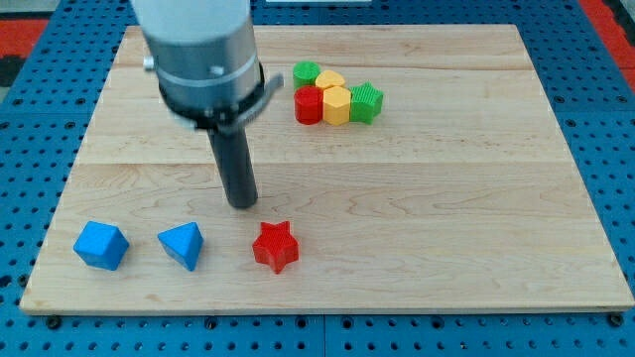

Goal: Push the red star diagonal to the red circle

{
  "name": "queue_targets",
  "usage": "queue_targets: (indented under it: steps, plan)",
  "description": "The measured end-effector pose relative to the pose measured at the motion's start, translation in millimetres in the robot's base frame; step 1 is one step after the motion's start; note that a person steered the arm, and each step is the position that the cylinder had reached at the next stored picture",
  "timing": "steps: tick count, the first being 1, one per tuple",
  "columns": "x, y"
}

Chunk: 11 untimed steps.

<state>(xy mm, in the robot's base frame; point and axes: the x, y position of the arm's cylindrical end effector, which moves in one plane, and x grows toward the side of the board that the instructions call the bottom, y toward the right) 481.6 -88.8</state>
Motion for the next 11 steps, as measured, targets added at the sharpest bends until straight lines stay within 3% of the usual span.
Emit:
queue_targets:
  steps: [1, 2, 3, 4, 5, 6, 7, 8, 9, 10, 11]
  plan:
    - [1, 29]
    - [33, 137]
    - [133, 140]
    - [130, 72]
    - [58, 46]
    - [44, 34]
    - [88, 26]
    - [30, -23]
    - [-23, -23]
    - [-10, -52]
    - [31, -48]
